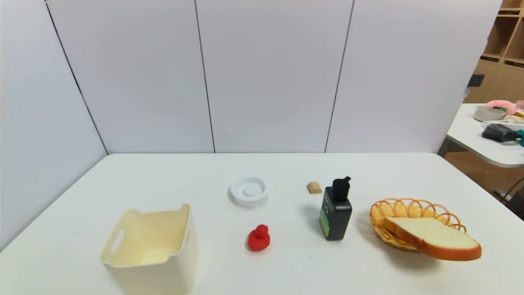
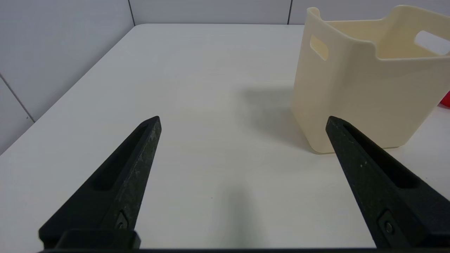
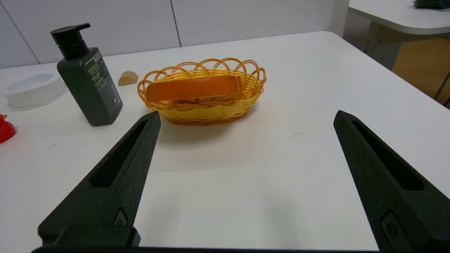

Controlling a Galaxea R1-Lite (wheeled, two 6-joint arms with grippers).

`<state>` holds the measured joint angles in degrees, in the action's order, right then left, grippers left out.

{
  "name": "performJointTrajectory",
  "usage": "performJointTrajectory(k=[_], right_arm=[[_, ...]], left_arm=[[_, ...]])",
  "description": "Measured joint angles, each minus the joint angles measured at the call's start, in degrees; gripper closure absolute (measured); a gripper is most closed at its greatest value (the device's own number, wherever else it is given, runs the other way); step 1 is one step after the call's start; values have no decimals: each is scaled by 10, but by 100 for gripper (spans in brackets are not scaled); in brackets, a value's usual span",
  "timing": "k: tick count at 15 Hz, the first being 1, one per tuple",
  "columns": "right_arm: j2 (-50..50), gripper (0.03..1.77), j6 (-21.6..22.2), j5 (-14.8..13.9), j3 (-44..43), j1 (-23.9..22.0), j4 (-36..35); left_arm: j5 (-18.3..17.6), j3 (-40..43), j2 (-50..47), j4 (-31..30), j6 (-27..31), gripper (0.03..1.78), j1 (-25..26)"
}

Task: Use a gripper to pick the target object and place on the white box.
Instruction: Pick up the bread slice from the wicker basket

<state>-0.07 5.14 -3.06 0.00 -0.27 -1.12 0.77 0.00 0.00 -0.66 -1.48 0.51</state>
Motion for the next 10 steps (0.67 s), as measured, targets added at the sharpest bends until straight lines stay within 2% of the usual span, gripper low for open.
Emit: performJointTrajectory(k=[6,7,10], right_arm=[[4,10,-8,5,-2,0,-1],[9,10,-13,16,-16,0,-7],[59,10,-34,78,-61,3,-61]], left_arm=[[0,0,0,0,0,12,0],[0,0,0,0,0,12,0],[0,0,0,0,0,12,0]])
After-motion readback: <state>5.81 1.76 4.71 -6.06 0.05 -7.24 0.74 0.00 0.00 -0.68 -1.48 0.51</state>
